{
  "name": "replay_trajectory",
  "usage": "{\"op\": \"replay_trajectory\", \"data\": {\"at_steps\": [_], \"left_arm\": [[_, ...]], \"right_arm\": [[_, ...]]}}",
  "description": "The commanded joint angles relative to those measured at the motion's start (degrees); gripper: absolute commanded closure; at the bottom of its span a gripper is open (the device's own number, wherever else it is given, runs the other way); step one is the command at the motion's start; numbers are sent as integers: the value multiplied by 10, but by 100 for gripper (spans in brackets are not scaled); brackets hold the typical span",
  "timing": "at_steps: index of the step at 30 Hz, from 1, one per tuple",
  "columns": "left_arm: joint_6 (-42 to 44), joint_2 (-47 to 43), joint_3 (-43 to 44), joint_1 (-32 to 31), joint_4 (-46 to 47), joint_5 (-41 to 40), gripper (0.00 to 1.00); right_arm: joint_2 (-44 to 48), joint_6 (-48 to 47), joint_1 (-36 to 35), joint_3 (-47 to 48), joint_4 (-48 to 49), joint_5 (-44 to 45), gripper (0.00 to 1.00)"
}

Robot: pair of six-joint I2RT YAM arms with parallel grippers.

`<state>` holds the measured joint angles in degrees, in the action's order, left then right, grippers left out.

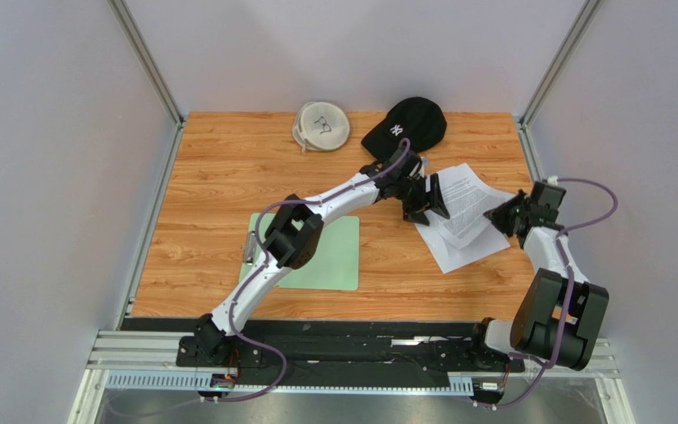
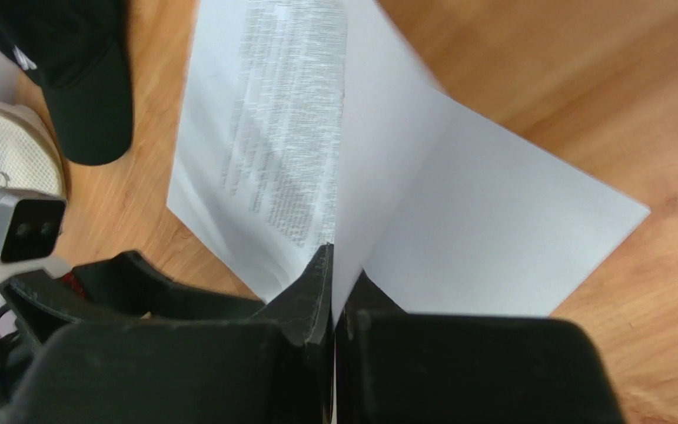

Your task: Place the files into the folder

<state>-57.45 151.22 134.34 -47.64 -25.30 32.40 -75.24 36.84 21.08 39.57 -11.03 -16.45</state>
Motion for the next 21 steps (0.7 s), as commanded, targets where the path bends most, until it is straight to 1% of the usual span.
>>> {"op": "replay_trajectory", "data": {"at_steps": [1, 2, 3, 4, 5, 7, 8, 9, 10, 11, 12, 13, 14, 16, 17, 19, 20, 21], "left_arm": [[138, -259, -90, 43, -65, -15, 21], [152, -348, -166, 60, -66, -30, 19], [166, -391, -201, 69, -73, -44, 18], [192, -433, -236, 80, -83, -53, 18], [204, -513, -306, 105, -90, -69, 18], [234, -592, -372, 138, -120, -90, 18], [244, -670, -437, 175, -129, -115, 18], [254, -711, -469, 194, -139, -136, 18], [271, -750, -498, 215, -168, -159, 18], [279, -817, -548, 261, -180, -202, 17], [287, -847, -571, 285, -192, -215, 16], [300, -873, -592, 313, -215, -219, 16], [306, -911, -624, 369, -228, -214, 16], [322, -936, -647, 422, -264, -199, 16], [328, -950, -666, 458, -273, -191, 16], [342, -963, -683, 475, -284, -191, 16], [343, -974, -704, 498, -282, -190, 16], [344, -979, -712, 504, -280, -188, 16]], "right_arm": [[62, -108, -103, 223, -179, 111, 100], [73, -118, -155, 257, -239, 128, 100], [74, -126, -178, 285, -267, 136, 100], [74, -129, -200, 336, -289, 127, 100], [72, -135, -259, 354, -315, 121, 100], [63, -165, -323, 389, -333, 113, 100], [56, -176, -382, 415, -341, 100, 100], [35, -181, -414, 429, -344, 87, 100], [23, -186, -443, 442, -344, 43, 100], [7, -187, -492, 472, -342, 4, 100], [-29, -185, -517, 488, -339, -31, 100], [-44, -178, -542, 501, -332, -80, 100], [-58, -165, -584, 512, -301, -111, 100], [-82, -137, -615, 528, -263, -196, 100], [-85, -94, -632, 525, -205, -225, 100], [-83, -53, -640, 497, -146, -289, 100], [-81, -22, -637, 489, -123, -293, 100], [-78, -12, -634, 482, -116, -295, 100]]}}
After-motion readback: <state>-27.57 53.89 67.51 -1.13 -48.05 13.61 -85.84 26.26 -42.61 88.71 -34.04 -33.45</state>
